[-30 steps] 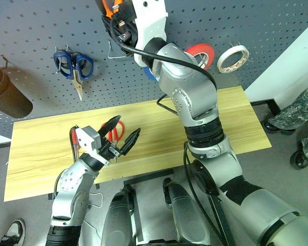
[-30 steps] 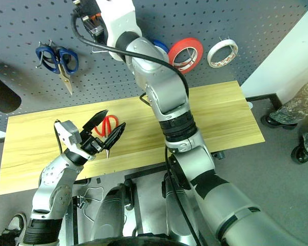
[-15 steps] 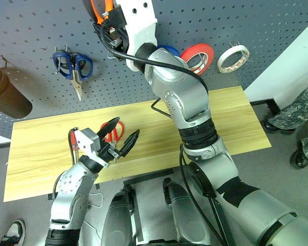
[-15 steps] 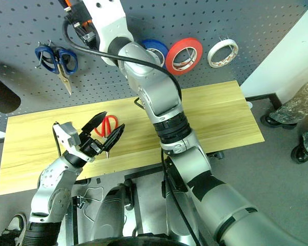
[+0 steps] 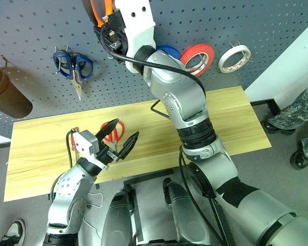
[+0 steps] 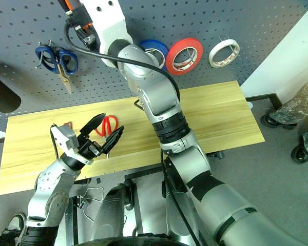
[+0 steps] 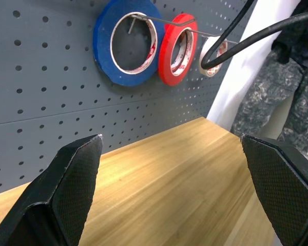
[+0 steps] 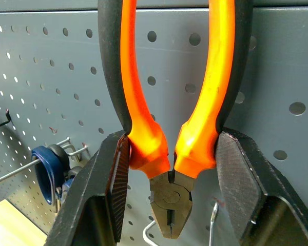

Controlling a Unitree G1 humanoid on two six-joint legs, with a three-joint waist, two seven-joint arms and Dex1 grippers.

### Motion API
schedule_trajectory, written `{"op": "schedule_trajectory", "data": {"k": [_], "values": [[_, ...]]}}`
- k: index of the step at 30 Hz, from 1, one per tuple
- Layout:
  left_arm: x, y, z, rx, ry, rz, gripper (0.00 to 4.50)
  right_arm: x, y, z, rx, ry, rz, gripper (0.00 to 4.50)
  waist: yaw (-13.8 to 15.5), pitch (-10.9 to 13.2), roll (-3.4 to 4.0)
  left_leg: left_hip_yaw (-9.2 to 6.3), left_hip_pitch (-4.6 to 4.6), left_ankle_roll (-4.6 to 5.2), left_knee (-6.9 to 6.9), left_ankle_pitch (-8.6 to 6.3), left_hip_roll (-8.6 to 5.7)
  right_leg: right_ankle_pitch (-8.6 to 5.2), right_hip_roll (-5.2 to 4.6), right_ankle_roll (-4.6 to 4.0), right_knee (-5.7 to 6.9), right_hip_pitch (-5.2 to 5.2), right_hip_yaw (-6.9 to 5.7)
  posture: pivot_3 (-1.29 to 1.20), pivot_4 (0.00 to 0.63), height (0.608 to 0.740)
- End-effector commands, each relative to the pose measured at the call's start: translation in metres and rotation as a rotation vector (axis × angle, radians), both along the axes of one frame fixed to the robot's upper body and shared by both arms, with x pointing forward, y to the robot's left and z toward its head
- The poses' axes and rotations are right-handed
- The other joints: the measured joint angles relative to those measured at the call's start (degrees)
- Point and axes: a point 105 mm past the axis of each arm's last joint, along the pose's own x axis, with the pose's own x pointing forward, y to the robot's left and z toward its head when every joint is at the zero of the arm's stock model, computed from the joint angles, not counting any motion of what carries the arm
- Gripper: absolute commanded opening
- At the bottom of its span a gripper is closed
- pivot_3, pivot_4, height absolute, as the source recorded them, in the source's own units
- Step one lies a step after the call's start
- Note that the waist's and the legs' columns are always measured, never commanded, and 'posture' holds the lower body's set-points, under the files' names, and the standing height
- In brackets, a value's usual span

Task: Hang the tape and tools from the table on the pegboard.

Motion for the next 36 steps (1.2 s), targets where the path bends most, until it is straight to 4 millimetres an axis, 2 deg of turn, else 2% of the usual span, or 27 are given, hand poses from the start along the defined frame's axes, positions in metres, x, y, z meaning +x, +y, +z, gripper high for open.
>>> {"op": "schedule_trajectory", "data": {"k": [1,19,26,36], "values": [[-0.004,0.002,0.009,-0.005,-0.031,0.003,4.50,-0.014,0.003,0.020,0.039,-0.084,0.025,2.12,0.0,0.0,0.00,0.00,0.00,0.00,0.00,0.00,0.00,0.00,0.00,0.00,0.00,0.00,0.00,-0.04,0.331,0.712],[-0.004,0.003,0.009,0.001,-0.024,-0.001,4.50,-0.008,-0.002,0.005,0.059,0.001,0.008,2.12,0.0,0.0,0.01,0.00,0.00,0.00,-0.02,0.00,0.00,-0.01,0.00,0.00,-0.01,-0.01,0.00,-0.04,0.337,0.712],[-0.003,0.002,0.009,0.001,-0.027,-0.002,4.50,-0.007,-0.003,0.006,0.067,0.009,0.005,4.37,0.0,0.0,0.01,0.00,0.01,0.00,-0.03,0.00,0.00,-0.01,0.00,0.00,-0.02,0.00,0.00,-0.04,0.334,0.712],[0.002,0.001,0.009,0.005,-0.037,-0.014,4.50,-0.006,-0.007,0.002,0.043,-0.003,-0.014,4.46,0.1,0.0,0.01,-0.01,0.02,0.00,-0.02,0.00,0.00,-0.01,0.02,0.00,-0.02,0.01,0.01,-0.03,0.299,0.712]]}}
